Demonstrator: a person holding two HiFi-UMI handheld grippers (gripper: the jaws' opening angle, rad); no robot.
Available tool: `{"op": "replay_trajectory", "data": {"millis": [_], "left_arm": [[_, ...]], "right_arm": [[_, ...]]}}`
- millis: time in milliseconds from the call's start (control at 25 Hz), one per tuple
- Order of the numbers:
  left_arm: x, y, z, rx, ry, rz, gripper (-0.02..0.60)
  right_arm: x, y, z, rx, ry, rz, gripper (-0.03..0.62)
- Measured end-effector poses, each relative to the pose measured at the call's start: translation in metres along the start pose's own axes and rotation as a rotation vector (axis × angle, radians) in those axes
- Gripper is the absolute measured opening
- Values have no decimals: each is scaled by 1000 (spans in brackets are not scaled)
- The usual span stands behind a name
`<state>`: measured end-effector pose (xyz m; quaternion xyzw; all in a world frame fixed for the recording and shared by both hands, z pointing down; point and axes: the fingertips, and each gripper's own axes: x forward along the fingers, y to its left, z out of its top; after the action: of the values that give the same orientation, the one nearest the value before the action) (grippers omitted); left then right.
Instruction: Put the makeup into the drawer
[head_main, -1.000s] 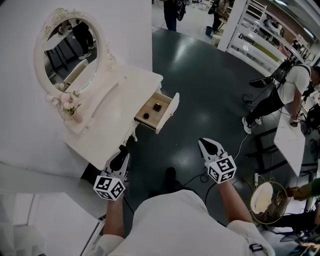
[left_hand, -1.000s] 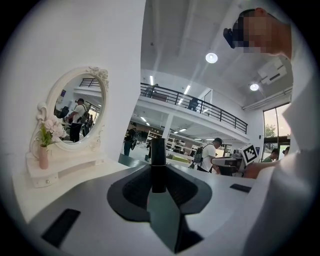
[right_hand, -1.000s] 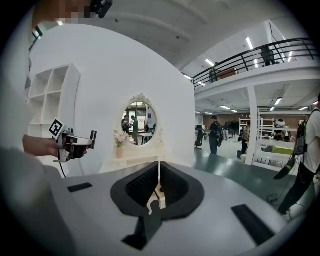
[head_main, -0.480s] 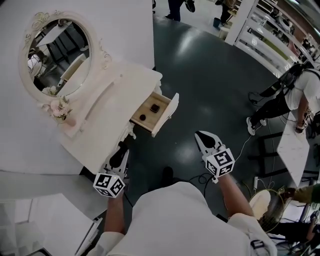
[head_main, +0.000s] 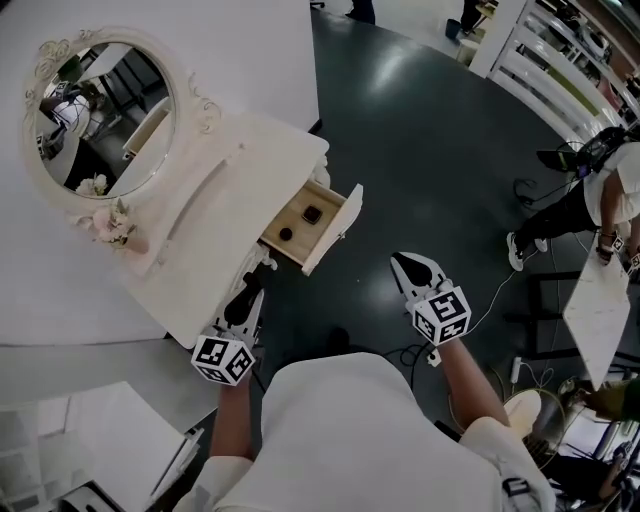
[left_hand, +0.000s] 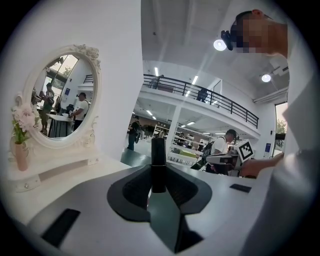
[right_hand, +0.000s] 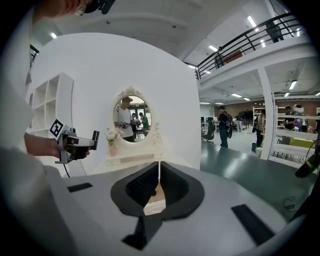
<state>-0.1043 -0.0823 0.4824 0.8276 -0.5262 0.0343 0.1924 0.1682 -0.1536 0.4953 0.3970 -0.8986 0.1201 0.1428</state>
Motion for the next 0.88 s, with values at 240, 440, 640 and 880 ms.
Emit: {"op": "replay_trajectory", "data": {"millis": [240,440,640,880], "left_arm": [[29,12,-3,10,39,-15,95],[55,28,-11,21,85,-53,95],[87,60,-28,74,161,-91,95],[135,91,-67,123,272,-147,95]], "right_arm": [[22,-9,-5,18,24,7,31],[39,-17,-10,38,50,-28,31],[59,-17,-12,62,76,-74,31],[81,-10,-18,96,111,-122,31]]}}
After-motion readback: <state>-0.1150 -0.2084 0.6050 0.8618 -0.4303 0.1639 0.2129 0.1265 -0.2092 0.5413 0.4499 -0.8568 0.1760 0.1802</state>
